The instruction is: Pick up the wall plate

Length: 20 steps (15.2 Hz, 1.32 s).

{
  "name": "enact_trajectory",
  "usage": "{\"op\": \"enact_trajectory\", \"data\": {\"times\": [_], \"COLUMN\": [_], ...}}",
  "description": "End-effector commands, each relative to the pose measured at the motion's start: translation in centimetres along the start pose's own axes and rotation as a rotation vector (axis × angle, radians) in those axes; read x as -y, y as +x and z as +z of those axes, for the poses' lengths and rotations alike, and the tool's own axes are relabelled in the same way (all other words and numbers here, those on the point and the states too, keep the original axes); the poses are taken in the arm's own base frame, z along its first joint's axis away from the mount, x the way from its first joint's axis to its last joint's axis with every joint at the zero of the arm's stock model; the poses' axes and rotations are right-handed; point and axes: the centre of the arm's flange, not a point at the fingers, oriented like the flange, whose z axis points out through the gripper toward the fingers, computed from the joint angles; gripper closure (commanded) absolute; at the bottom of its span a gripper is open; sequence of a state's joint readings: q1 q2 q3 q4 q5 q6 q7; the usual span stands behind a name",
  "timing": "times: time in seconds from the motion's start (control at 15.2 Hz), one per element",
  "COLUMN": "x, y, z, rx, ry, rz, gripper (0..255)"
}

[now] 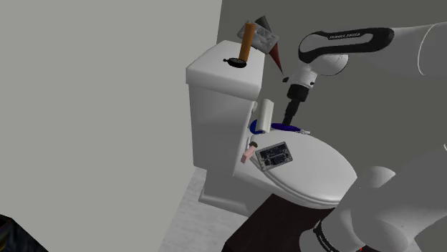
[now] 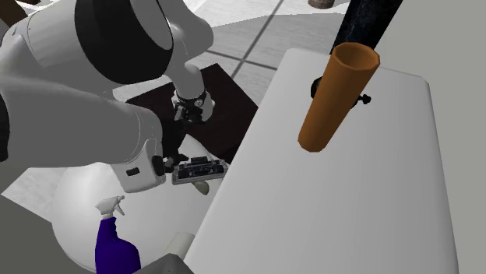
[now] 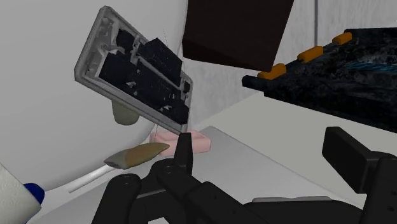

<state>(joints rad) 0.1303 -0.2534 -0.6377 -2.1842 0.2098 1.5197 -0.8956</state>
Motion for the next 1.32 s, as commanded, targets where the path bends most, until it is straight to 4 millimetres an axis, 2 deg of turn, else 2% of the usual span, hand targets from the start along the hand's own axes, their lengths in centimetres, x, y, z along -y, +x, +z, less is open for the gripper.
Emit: {"op": "enact_trajectory", "data": {"times": [0.0,0.46,0.92,1.06,1.12,1.25], "x": [-3.3,-13.4,-15.4,-15.6,-15.6,-15.6], "y": [0.8,4.3,4.4,4.4,4.4,4.4], "z": [1.2,7.7,10.8,11.1,11.0,11.0], "rx": [0.022,0.101,0.101,0.101,0.101,0.101], "ry": [0.070,0.309,0.309,0.309,0.309,0.309], "rz": [-0.060,-0.240,-0.241,-0.240,-0.240,-0.240], "gripper": [0,0,0,0,255,255]}}
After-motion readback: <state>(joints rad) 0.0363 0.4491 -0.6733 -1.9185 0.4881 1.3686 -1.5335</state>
